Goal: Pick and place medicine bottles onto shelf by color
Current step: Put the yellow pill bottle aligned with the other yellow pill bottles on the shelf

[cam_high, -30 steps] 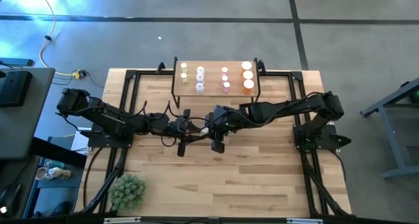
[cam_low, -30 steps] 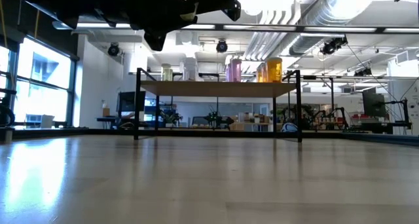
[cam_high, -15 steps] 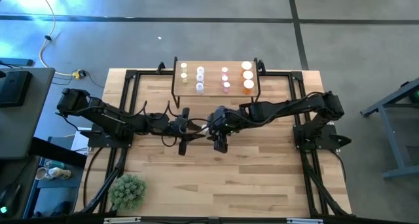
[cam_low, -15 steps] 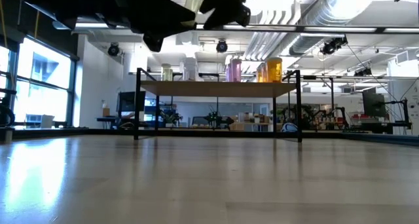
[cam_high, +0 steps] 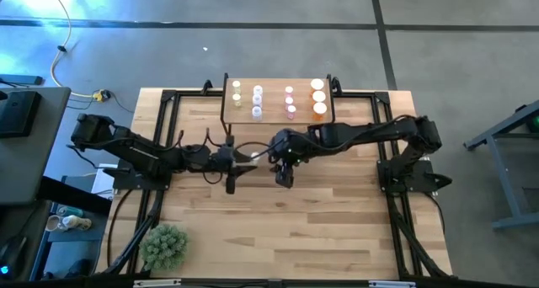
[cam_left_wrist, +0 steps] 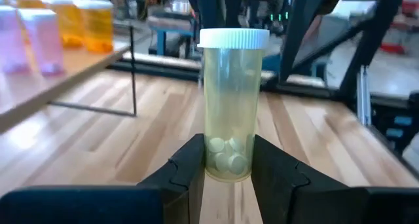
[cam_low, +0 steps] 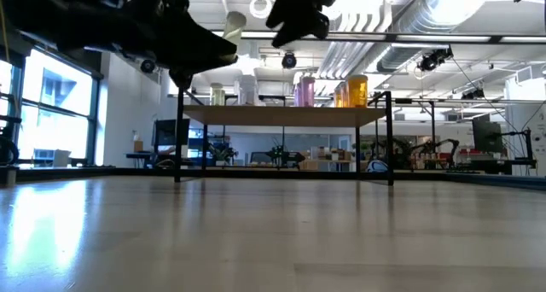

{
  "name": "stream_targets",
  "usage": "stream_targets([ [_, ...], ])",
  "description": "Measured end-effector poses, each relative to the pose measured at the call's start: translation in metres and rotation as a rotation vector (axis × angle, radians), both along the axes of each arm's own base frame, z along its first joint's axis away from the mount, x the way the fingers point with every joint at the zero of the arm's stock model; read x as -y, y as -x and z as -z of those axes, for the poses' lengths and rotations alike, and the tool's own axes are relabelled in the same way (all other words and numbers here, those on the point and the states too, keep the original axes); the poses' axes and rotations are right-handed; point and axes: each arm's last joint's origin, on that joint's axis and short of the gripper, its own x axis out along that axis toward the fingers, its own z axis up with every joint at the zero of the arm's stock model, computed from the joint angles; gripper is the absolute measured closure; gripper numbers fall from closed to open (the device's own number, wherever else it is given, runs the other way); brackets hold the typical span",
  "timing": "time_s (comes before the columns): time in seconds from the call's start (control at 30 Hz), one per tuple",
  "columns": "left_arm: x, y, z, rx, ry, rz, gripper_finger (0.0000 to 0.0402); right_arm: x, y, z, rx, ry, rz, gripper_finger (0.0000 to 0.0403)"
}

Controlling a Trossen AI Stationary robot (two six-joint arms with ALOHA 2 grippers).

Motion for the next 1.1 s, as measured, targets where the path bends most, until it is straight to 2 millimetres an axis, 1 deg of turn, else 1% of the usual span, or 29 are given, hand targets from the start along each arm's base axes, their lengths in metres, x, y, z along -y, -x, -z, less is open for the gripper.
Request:
stream_targets([
  [0.13, -0.006, 0.010, 0.010, 0.020, 0.020, -0.030, 0.0309, 0.011, -0.003, -0.017, 0.059, 0.026, -0.001, 0.0201],
  [0.33, -0.016, 0.022, 0.019, 0.040, 0.019, -0.087, 0.0309, 0.030, -0.008, -0.046, 0.174, 0.104, -0.023, 0.0201],
  [0.63, -0.039, 0.042, 0.028, 0.077, 0.001, -0.185, 0.0309, 0.067, -0.015, -0.085, 0.427, 0.279, -0.028, 0.0201],
  [0.83, -0.053, 0.048, 0.029, 0.081, -0.047, -0.206, 0.0309, 0.094, -0.016, -0.101, 0.578, 0.387, -0.013, 0.0201],
  [0.93, -0.060, 0.051, 0.028, 0.078, -0.061, -0.224, 0.0309, 0.106, -0.016, -0.107, 0.655, 0.398, -0.019, 0.0201],
  [1.1, -0.067, 0.054, 0.027, 0.091, -0.043, -0.252, 0.0306, 0.123, -0.017, -0.110, 0.727, 0.384, -0.054, 0.0201],
])
